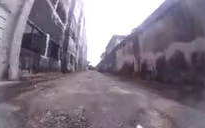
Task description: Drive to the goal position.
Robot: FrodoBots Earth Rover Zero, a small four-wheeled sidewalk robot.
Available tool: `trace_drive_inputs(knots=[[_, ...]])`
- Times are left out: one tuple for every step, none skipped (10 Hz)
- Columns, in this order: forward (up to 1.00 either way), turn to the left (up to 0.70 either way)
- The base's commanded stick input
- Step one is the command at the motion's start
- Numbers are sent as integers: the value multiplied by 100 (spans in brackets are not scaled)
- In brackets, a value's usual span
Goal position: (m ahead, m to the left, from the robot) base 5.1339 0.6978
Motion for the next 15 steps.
trace_drive_inputs(knots=[[70,0],[70,0],[70,0],[70,0],[70,0],[70,0],[70,0],[70,0],[70,0],[70,0],[70,0],[70,0],[70,0],[70,0],[70,0]])
